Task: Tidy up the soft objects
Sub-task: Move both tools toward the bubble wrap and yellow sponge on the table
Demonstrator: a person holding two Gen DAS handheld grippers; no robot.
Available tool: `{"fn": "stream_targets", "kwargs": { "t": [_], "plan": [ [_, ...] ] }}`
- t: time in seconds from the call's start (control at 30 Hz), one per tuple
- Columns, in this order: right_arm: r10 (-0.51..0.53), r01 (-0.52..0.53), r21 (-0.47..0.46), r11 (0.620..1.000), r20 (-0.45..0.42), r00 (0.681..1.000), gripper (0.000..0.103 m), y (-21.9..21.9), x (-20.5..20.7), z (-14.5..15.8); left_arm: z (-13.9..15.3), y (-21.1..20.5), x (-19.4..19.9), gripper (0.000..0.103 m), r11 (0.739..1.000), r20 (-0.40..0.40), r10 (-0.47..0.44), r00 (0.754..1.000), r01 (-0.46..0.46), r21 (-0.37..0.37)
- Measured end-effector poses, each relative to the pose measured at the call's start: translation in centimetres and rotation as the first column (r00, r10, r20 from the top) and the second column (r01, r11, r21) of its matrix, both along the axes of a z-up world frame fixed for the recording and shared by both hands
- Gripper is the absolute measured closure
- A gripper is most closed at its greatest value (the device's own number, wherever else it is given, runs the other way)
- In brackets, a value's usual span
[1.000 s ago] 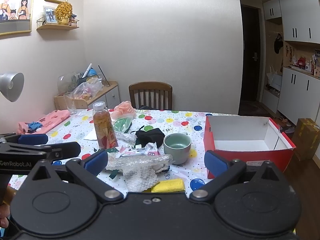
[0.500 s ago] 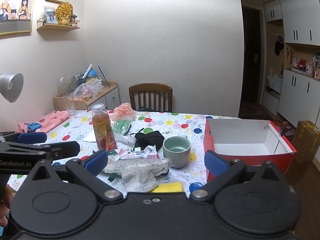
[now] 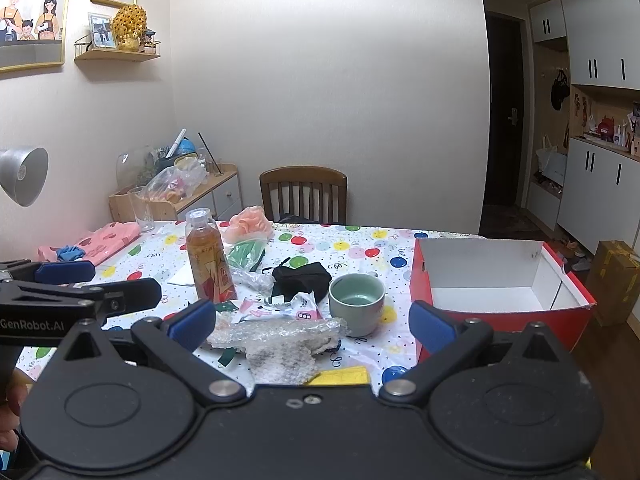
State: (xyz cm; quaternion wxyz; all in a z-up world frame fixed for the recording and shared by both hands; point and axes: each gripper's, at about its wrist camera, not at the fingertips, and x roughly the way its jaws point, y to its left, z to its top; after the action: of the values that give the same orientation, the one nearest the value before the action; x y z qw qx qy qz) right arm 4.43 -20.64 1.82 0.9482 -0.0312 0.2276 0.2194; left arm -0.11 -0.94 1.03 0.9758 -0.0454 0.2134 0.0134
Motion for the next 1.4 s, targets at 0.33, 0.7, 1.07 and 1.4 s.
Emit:
{"fn": "stream_targets", "kwargs": {
  "t": [0.33,0.7,1.07,1.4],
  "plan": [
    [0.002,-0.002,-0.002,1.0,0.006,1.0,0.0,0.3,0.1,0.0,0.1,0.3,0.2,0.0,1.0,0.005,0.006,1.0,-0.006,-0.004],
    [0.011,-0.011,0.012,1.0,0.009,1.0,0.0,0.3,0.5,0.1,0.1,0.2,0.3,0.0,1.0,0.019,0.013,1.0,-0.013,0.001],
    [0.013,-0.013,0.016,1.0,-0.013,1.0,0.0,0.0,1.5,-0.5,-0.2,0.2,1.3,0.0,1.0,-0.005,0.007,1.0,-0.007,-0.008],
    [0.013,-0.013,0.012,1.0,-0.054,0.998,0.0,-0.4,3.5,-1.7,-1.3,-0.3,3.6,0.0,1.0,-0.044,0.0,0.999,0.0,-0.003]
  ]
}}
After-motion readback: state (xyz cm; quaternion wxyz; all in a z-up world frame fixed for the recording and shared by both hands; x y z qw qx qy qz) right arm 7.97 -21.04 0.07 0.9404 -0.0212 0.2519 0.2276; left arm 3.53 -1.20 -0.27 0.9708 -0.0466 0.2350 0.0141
